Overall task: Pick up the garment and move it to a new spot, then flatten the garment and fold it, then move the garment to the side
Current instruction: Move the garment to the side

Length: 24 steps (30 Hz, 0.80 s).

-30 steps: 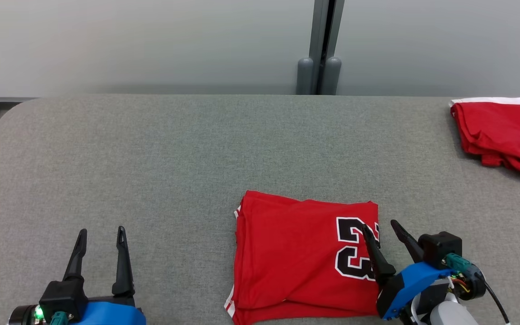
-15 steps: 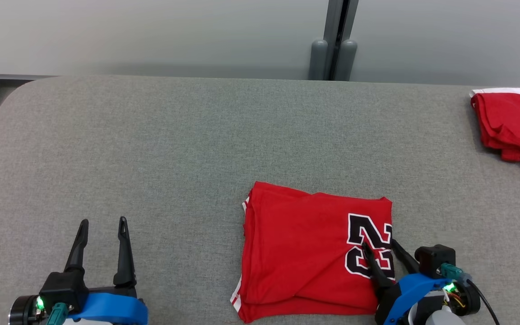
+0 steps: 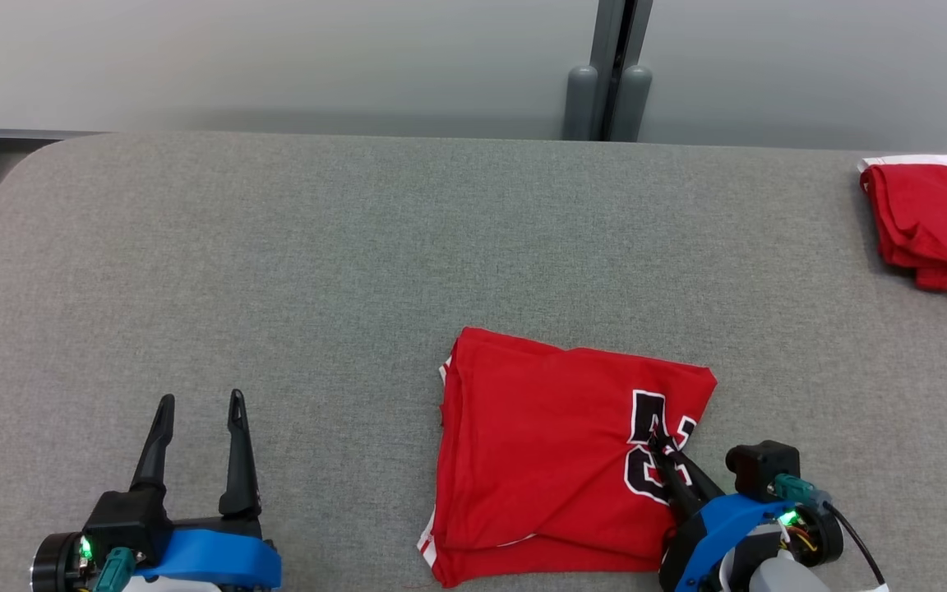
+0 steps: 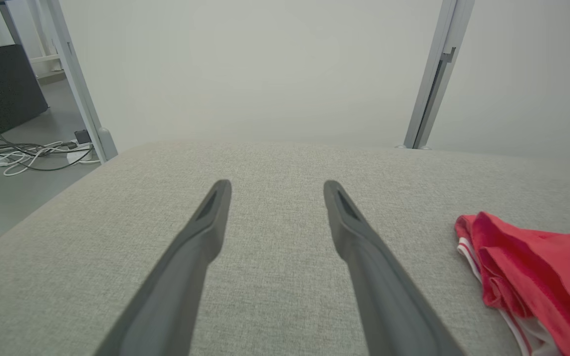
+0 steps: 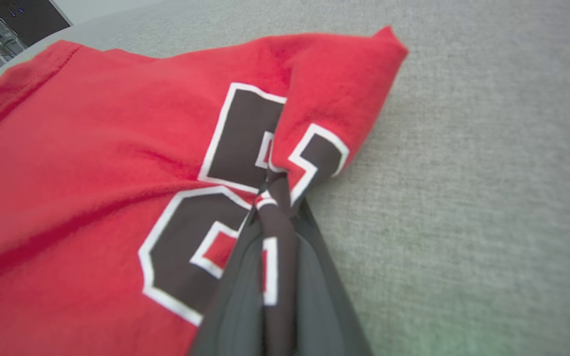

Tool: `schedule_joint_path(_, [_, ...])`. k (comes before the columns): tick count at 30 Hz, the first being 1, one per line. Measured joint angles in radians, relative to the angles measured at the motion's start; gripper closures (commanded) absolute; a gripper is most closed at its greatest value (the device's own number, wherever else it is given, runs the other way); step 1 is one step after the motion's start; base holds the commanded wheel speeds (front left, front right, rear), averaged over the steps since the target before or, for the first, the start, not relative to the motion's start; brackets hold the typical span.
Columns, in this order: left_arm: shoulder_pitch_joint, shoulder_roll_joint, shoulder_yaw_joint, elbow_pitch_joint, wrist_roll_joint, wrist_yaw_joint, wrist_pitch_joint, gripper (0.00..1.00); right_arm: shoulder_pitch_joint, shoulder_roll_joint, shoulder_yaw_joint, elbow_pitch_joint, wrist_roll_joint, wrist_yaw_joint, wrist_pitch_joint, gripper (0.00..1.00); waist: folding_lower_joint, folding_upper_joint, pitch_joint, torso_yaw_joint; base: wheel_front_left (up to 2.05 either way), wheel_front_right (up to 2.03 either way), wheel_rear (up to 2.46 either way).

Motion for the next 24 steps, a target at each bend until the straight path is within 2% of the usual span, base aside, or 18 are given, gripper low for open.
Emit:
schedule_joint_path(4, [0.000,-0.002,0.002,-0.006,-0.001,0.005,0.000,0.00,-0.026,0.001,-0.054,0.010,-0.049,0.001,-0.010,1.00,0.0000,0.0000,0.003,-0.006,0.00,0.00,0.00])
schedule_joint_path(12, [-0.009,-0.002,0.005,-0.021,-0.003,-0.007,0.000,0.00,-0.056,-0.055,-0.152,-0.037,-0.102,0.001,-0.015,1.00,0.0001,0.0001,0.027,-0.059,0.00,0.00,0.00])
schedule_joint_path(24, [-0.071,0.015,0.004,-0.046,0.019,-0.026,0.000,0.00,-0.042,-0.094,-0.256,-0.140,-0.119,0.000,-0.016,1.00,0.0002,0.0002,0.126,-0.251,0.00,0.00,0.00])
